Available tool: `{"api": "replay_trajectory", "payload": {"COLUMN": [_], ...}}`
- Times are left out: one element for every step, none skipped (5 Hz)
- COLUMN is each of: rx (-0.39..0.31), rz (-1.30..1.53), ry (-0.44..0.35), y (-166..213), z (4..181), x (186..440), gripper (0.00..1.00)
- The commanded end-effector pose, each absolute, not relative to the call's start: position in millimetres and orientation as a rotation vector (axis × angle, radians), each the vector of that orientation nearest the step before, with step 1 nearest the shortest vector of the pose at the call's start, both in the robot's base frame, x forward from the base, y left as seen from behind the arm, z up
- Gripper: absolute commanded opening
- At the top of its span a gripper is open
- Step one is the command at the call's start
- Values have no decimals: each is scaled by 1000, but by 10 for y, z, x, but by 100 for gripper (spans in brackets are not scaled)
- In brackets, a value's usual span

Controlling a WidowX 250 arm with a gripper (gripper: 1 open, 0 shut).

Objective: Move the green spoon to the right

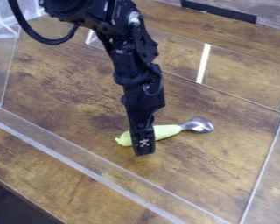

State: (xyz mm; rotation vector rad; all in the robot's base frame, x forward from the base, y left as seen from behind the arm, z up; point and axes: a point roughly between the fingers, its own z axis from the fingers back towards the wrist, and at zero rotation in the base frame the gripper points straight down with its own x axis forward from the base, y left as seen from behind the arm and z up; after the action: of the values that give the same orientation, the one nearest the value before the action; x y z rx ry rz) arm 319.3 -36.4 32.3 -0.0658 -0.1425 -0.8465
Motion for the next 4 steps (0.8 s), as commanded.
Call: {"api": "replay_trajectory", "payload": {"rx": [-43, -42, -58, -72], "rz": [-804, -745, -791, -835], "ry": [-200, -201, -193, -188], "y": [-403, -389, -265, -143], "z": [484, 521, 510, 496], "x": [3287, 3271, 3265, 3264], "gripper": [0, 0, 0, 0]}}
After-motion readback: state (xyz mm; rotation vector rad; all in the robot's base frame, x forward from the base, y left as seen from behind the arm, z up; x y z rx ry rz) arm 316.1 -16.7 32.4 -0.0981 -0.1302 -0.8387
